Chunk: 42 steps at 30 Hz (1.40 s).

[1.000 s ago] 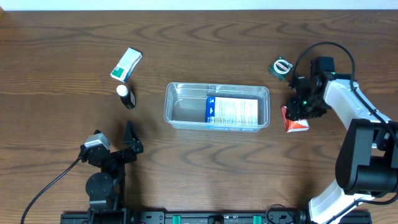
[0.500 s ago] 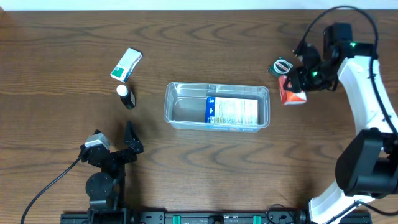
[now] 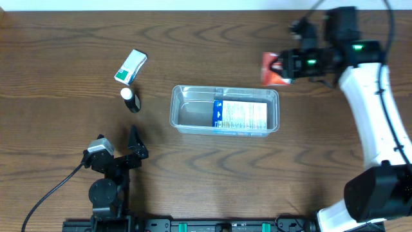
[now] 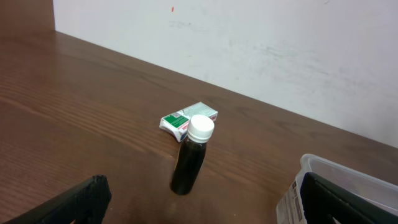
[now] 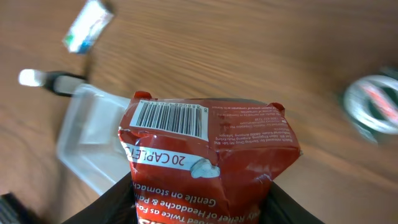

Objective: Pack container
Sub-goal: 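Carry the red box left over the container's left end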

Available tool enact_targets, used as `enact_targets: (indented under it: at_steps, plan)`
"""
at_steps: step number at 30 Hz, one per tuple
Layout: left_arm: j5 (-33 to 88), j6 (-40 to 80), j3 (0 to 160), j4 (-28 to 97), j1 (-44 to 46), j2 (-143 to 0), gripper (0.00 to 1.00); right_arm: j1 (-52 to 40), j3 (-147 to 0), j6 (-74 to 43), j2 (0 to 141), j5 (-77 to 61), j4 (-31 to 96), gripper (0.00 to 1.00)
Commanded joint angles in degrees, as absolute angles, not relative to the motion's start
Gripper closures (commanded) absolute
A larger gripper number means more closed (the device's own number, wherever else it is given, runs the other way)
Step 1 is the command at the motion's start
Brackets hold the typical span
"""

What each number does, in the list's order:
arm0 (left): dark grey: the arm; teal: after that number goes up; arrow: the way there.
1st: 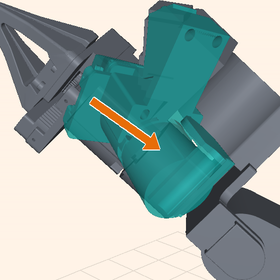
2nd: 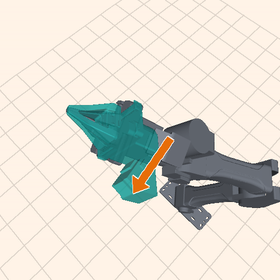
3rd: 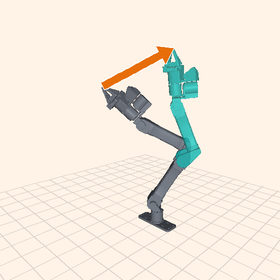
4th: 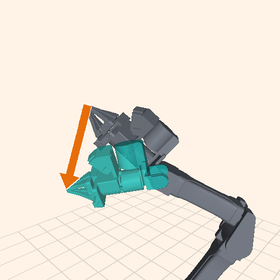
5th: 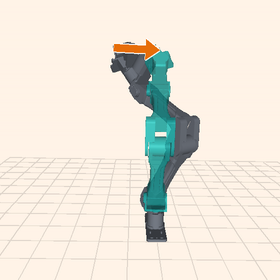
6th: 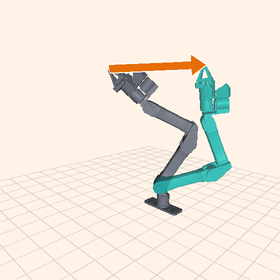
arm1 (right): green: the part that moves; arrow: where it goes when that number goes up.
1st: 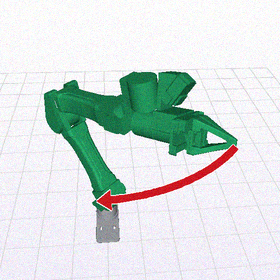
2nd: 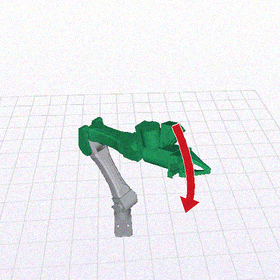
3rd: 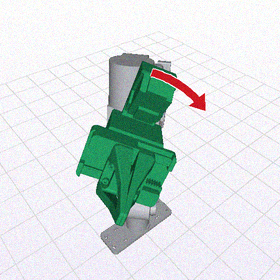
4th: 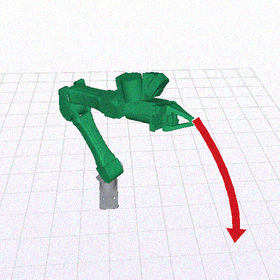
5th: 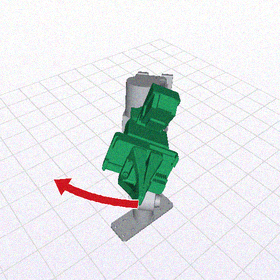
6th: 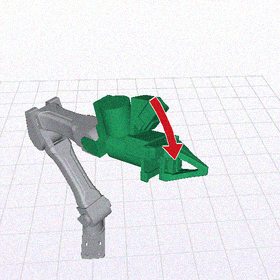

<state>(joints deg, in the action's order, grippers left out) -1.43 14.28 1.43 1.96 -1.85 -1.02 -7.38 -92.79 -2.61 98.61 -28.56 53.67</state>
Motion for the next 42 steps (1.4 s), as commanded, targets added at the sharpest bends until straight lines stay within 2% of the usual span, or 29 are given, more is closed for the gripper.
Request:
enact_targets:
  at_steps: [1, 9, 18, 34, 42]
  plan:
    - [-1.72, 13.37, 0.23, 4.08, -2.13, -1.04, 0.02, -14.41, -93.47, -9.43, 98.04, -26.15, 50.94, 0.51]
    - [-1.72, 13.34, 0.23, 4.08, -2.13, -1.04, 0.02, -31.27, -92.97, -17.96, 100.38, -7.03, 43.68, 0.52]
    - [-1.72, 13.34, 0.23, 4.08, -2.13, -1.04, 0.02, -42.76, -92.97, -25.85, 109.56, -2.76, 36.88, 0.54]
    - [-1.72, 13.34, 0.23, 4.08, -2.13, -1.04, 0.02, -46.48, -92.92, -35.22, 113.71, 8.8, 40.34, 0.51]
    - [-1.72, 13.34, 0.23, 4.08, -2.13, -1.04, 0.02, -46.65, -92.92, -42.11, 116.73, 9.21, 40.47, 0.51]
